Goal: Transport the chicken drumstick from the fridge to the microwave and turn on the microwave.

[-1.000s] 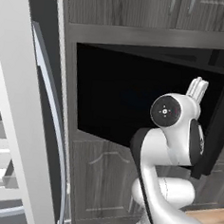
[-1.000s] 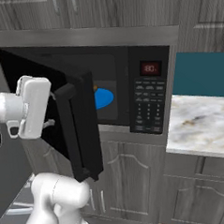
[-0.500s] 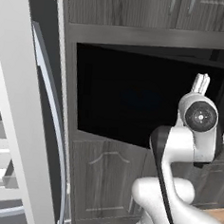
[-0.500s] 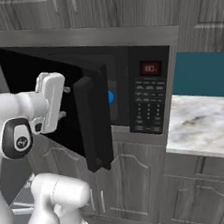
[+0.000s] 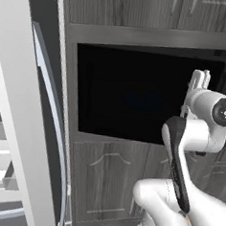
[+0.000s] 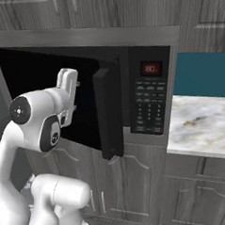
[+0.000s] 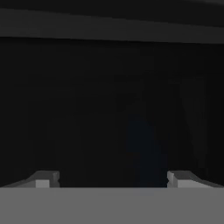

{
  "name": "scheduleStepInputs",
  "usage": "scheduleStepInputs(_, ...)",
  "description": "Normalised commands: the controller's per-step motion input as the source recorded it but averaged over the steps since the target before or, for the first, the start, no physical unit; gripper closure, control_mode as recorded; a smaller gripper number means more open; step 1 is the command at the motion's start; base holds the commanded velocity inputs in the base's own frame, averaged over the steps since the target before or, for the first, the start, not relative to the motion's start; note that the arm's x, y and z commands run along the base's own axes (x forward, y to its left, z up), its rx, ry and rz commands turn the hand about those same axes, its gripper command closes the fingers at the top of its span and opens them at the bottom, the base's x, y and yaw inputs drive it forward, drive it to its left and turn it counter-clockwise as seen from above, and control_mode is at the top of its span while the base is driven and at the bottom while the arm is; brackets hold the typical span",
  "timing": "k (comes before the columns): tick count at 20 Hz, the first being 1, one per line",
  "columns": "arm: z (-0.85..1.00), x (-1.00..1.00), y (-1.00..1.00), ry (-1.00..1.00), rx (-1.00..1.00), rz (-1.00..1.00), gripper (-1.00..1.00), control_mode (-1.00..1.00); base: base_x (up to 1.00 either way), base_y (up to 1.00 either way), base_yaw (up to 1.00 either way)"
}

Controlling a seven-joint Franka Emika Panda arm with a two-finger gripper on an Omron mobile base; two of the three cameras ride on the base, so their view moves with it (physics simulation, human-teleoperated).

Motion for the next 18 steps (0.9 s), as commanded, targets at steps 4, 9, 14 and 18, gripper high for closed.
scheduleStepInputs(4,-0.02,0.51,0.03,0.00,0.00,0.09,-1.00,-1.00,0.00,0.00,0.00)
scheduleStepInputs(9,-0.03,0.50,0.00,-0.04,0.00,0.07,-1.00,-1.00,0.00,0.00,0.00)
scheduleStepInputs(14,-0.05,0.40,0.00,-0.04,-0.01,0.04,-1.00,-1.00,0.00,0.00,0.00)
scheduleStepInputs(18,-0.05,0.43,0.00,-0.03,-0.01,0.04,-1.00,-1.00,0.00,0.00,0.00)
